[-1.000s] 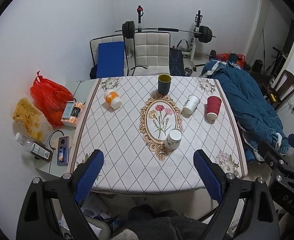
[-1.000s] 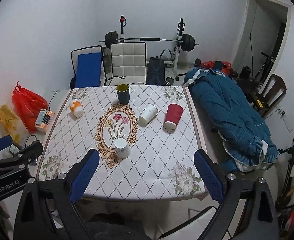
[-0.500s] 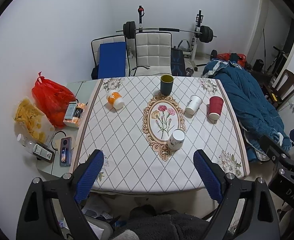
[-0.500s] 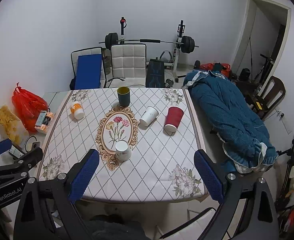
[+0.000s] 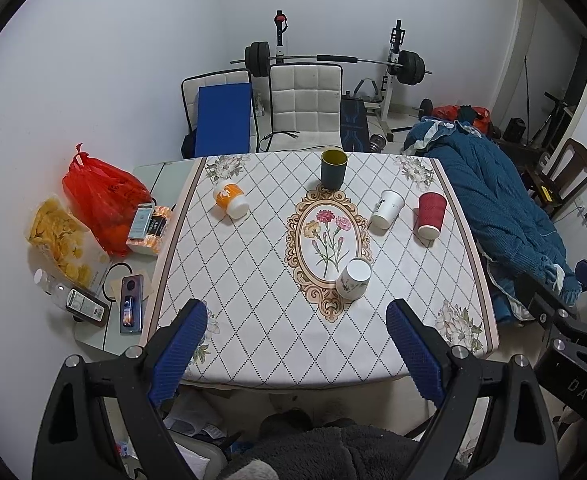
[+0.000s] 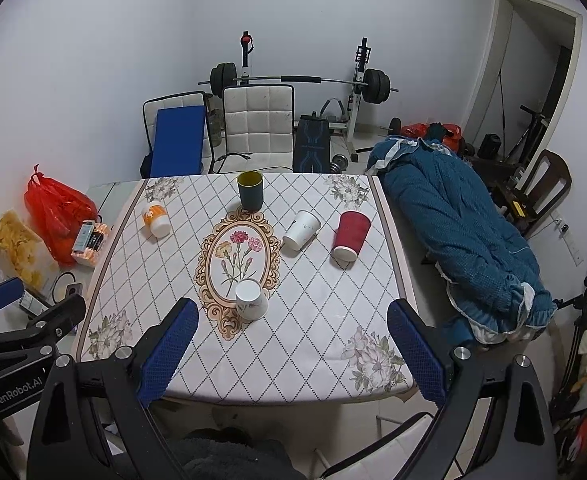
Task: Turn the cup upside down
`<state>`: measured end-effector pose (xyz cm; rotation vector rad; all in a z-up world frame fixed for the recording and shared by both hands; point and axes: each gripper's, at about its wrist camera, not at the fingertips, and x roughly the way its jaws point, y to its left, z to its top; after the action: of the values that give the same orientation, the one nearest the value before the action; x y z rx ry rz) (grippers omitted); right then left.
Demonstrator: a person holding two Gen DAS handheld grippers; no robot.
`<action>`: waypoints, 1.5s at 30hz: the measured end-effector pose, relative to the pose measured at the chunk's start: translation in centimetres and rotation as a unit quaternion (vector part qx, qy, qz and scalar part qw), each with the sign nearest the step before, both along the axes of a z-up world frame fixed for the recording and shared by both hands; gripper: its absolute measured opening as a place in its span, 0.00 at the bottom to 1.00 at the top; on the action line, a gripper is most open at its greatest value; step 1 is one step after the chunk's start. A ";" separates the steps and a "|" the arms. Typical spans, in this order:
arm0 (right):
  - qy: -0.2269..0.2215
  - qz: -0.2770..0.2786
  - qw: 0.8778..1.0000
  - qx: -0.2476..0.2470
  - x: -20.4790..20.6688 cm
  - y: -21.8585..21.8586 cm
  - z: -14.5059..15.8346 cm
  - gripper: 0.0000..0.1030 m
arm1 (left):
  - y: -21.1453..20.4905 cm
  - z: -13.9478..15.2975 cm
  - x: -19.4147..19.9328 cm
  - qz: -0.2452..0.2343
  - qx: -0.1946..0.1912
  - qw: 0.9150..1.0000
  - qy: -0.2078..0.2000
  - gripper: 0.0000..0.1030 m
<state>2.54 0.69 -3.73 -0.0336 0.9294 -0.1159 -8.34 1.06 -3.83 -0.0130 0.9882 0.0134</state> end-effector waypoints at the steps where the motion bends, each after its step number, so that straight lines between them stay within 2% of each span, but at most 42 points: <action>1: 0.000 -0.001 1.000 0.000 0.0 0.0 0.0 0.95 | 0.1 0.0 0.0 0.000 0.000 1.000 0.000 0.89; 45: 0.013 0.015 1.000 0.011 2.0 -0.2 -1.6 0.95 | 0.3 0.1 1.8 0.007 0.002 1.000 0.008 0.89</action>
<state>4.53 0.47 -5.29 -0.0294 0.9560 -0.0783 -6.55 1.37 -3.78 -0.0157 1.0035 0.0279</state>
